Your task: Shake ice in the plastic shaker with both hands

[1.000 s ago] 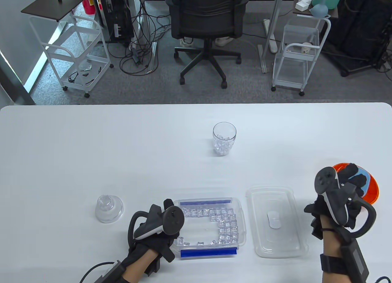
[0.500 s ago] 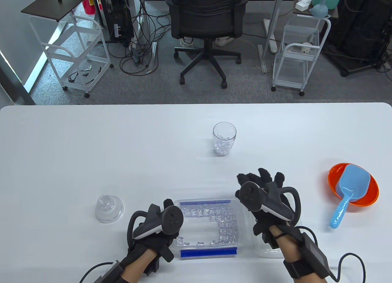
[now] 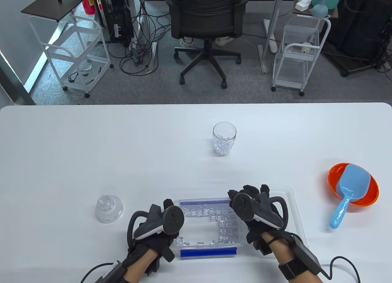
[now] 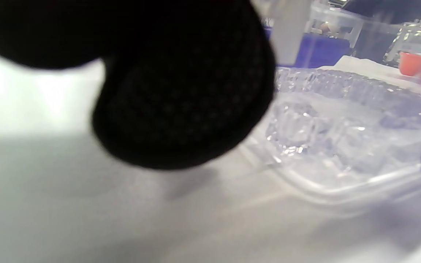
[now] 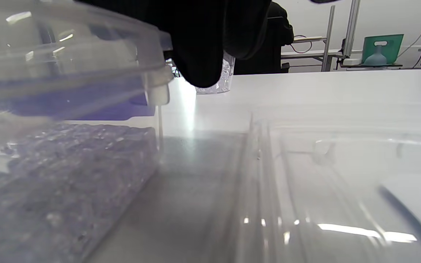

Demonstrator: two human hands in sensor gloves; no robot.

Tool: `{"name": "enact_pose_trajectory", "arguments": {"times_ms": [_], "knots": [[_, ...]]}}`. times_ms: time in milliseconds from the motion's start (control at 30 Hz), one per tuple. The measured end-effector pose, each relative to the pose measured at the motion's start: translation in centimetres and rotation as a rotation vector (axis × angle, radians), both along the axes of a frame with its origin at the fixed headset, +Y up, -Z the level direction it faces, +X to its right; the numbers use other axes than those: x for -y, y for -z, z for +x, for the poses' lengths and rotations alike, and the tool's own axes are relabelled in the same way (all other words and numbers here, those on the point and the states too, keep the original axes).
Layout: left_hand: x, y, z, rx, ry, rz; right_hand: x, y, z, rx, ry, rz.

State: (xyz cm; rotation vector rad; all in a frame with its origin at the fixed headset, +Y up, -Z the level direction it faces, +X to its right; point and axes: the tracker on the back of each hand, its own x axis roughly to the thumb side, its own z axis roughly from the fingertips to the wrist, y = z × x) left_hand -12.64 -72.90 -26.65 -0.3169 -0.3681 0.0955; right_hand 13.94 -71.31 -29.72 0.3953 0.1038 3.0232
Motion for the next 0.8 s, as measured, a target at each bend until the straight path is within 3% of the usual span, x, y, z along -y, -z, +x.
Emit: {"name": "enact_pose_trajectory", "arguments": {"times_ms": [267, 400, 500, 633, 800], "knots": [[-0.8, 0.5, -0.4, -0.077, 0.045, -0.059, -0.1, 0.3, 0.3, -0.012, 0.036, -0.053], [-1.7, 0.0, -0.9, -0.119, 0.009, -0.113, -0.4, 0.6, 0.3, -0.07, 0.034, -0.2], [-2.2, -0.8, -0.9, -0.115, 0.037, -0.144, -0.3, 0.6, 0.3, -0.067, 0.059, -0.21], [-1.9, -2.1, -0.4, -0.123, 0.139, -0.271, -0.4, 0.7, 0.1, -0.057, 0.046, -0.194], [-1.6, -2.1, -0.4, -0.189, 0.064, -0.317, -0.3, 0.6, 0.0, -0.052, 0.017, -0.178]]}}
